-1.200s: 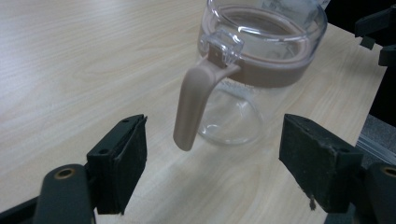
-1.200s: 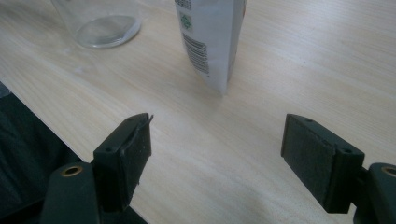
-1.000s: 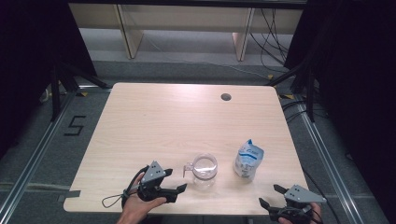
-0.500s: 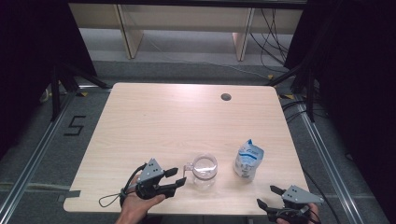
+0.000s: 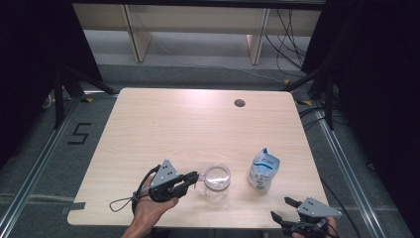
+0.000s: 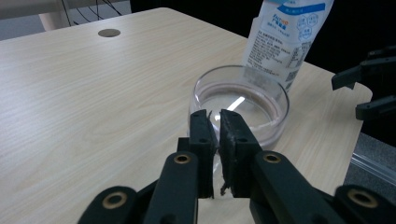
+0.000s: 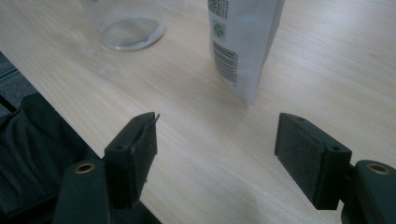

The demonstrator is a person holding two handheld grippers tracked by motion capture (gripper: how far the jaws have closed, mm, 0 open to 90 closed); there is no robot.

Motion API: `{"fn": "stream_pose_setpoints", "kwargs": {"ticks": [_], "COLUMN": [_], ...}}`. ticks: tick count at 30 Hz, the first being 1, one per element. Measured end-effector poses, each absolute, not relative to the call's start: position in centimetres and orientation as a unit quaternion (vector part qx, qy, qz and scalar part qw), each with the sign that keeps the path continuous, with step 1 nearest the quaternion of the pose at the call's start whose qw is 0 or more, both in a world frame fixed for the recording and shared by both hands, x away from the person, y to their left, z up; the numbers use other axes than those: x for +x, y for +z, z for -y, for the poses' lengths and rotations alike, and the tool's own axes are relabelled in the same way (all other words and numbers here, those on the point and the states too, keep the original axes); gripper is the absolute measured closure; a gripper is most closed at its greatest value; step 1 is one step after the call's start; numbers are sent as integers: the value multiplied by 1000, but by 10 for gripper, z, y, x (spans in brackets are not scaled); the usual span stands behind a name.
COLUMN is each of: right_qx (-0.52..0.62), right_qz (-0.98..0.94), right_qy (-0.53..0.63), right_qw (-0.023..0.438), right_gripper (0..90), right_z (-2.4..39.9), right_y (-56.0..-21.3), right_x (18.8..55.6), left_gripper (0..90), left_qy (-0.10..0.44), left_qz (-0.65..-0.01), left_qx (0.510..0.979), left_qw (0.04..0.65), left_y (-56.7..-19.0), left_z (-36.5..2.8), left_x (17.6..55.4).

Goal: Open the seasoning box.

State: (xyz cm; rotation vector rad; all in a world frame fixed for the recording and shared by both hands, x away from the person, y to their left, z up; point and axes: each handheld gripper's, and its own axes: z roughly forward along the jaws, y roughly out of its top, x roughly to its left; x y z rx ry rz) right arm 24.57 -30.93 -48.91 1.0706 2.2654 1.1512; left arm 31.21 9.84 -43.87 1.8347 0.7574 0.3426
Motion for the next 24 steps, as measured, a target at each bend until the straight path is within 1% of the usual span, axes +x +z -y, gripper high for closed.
{"fn": "stream_pose_setpoints", "kwargs": {"ticks": [1, 5, 9, 10, 13, 21, 24], "right_qx": [393, 375, 377, 394, 379, 376, 371], "right_qz": [-802, -808, -808, -804, -808, -808, -810], "right_qy": [410, 412, 410, 410, 411, 413, 413], "right_qw": [183, 191, 191, 174, 187, 189, 189], "right_gripper": [305, 305, 305, 305, 306, 310, 330], "right_z": [307, 308, 307, 305, 306, 305, 304], "right_y": [-489, -489, -489, -489, -489, -489, -489], "right_x": [244, 246, 246, 244, 246, 246, 246], "left_gripper": [858, 887, 893, 893, 893, 893, 894], "left_qy": [142, 142, 141, 137, 140, 143, 144], "left_qz": [-319, -316, -320, -321, -318, -321, -325], "left_qx": [768, 771, 771, 769, 773, 777, 775], "left_qw": [537, 535, 532, 535, 531, 523, 522], "left_y": [-438, -437, -439, -439, -440, -444, -446], "left_z": [-97, -93, -91, -90, -88, -90, -90], "left_x": [313, 317, 321, 322, 323, 324, 324]}}
